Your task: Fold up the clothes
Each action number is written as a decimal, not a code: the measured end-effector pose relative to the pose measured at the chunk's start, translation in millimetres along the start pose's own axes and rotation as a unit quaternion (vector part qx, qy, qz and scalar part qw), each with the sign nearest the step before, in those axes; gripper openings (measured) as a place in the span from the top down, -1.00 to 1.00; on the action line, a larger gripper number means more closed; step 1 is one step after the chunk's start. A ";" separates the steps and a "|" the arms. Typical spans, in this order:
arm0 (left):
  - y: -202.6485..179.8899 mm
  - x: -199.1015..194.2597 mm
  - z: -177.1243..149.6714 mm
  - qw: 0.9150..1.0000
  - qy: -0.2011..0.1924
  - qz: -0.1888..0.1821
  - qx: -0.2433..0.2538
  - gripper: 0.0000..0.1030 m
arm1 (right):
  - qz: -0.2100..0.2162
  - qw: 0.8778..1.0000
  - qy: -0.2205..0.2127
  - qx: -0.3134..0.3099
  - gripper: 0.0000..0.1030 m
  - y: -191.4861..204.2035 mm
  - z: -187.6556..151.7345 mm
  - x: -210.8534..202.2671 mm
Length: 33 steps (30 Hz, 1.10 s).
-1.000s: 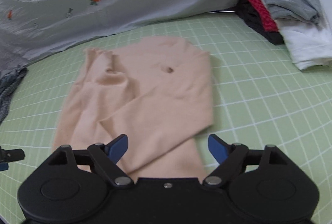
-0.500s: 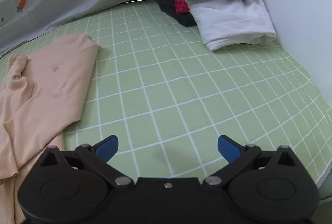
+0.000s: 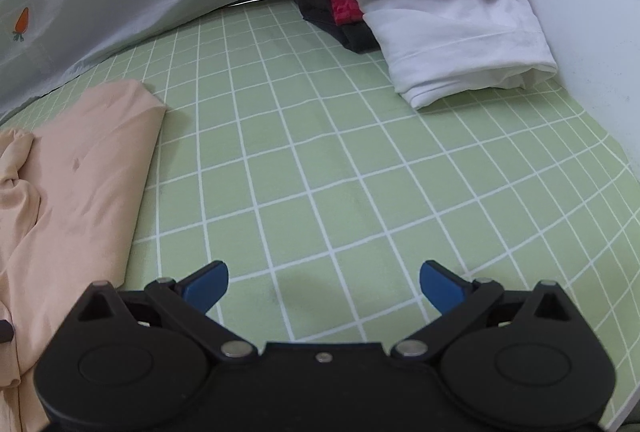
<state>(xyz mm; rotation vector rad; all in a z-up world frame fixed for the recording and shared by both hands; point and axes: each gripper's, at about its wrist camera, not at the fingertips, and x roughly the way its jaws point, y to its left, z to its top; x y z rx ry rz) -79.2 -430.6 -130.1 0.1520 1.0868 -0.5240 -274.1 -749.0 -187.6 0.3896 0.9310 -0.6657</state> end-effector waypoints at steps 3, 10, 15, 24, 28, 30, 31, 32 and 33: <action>1.0 1.4 1.4 1.000 0.003 -0.001 0.004 0.91 | 0.001 1.000 0.009 0.005 -1.00 0.7 -4.8 1.3; 24.4 -24.2 8.8 0.999 -0.030 -0.007 -0.033 0.92 | -0.006 1.000 0.010 0.027 -1.00 -1.4 -12.0 -6.2; 57.2 -58.2 17.0 0.992 -0.076 -0.031 -0.098 0.92 | -0.003 1.000 0.010 0.025 -1.00 8.5 -20.3 -15.7; 120.6 -112.5 49.7 0.978 -0.132 -0.064 -0.146 0.92 | 0.015 1.000 0.007 0.007 -1.00 62.0 -34.2 -30.5; 155.9 -125.7 62.1 0.972 -0.144 -0.081 -0.167 0.92 | 0.024 1.000 0.005 0.000 -1.00 93.6 -38.0 -34.1; 174.4 -127.5 67.8 0.968 -0.149 -0.088 -0.180 0.92 | 0.029 1.000 0.003 -0.003 -1.00 109.4 -39.9 -36.0; 183.9 -128.0 70.4 0.966 -0.151 -0.091 -0.187 0.92 | 0.029 1.000 0.002 -0.006 -1.00 116.8 -40.6 -37.0; 193.5 -128.4 73.1 0.964 -0.154 -0.095 -0.194 0.93 | 0.030 1.000 0.000 -0.008 -1.00 124.2 -41.3 -38.0; 204.2 -128.4 76.6 0.961 -0.156 -0.101 -0.204 0.93 | 0.030 0.999 -0.002 -0.011 -1.00 131.5 -42.0 -39.0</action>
